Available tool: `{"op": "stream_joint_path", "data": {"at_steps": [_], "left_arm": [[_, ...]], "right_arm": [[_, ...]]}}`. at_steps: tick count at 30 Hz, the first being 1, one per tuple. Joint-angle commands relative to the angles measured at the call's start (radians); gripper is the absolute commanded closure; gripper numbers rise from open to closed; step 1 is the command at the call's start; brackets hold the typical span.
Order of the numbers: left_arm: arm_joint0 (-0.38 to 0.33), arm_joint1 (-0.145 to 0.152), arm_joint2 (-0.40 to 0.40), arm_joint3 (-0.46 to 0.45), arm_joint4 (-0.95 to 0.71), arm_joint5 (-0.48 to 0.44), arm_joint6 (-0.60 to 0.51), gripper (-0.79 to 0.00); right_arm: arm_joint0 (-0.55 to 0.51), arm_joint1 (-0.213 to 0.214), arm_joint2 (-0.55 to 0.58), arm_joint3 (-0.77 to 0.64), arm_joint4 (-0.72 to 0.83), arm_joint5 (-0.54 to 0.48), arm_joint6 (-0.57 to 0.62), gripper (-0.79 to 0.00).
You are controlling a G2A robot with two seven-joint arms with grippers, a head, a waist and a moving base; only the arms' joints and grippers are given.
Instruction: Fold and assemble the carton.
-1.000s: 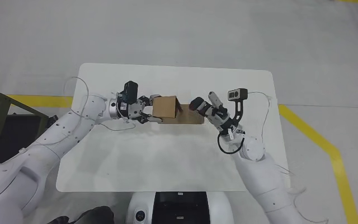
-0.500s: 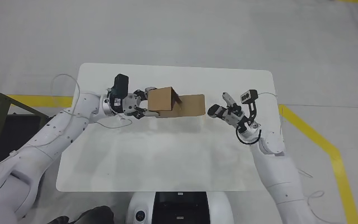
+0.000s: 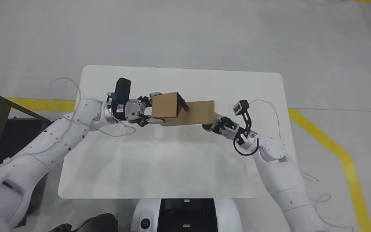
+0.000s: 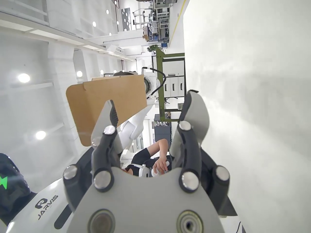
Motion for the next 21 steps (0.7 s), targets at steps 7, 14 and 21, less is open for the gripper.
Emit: {"op": "stream_joint_path", "data": {"at_steps": [7, 14, 21], "left_arm": [[-0.047, -0.006, 0.083, 0.021, 0.008, 0.0, 0.0, -0.336], [-0.079, -0.018, 0.125, 0.051, 0.042, 0.0, 0.0, -0.339], [-0.097, -0.03, 0.144, 0.057, 0.087, 0.0, 0.0, -0.342]], "right_arm": [[-0.014, -0.001, -0.024, -0.048, 0.013, -0.026, -0.002, -0.502], [-0.018, 0.001, -0.037, -0.085, 0.006, -0.034, -0.003, -0.462], [-0.008, 0.0, -0.063, -0.109, -0.021, -0.028, -0.028, -0.465]]}}
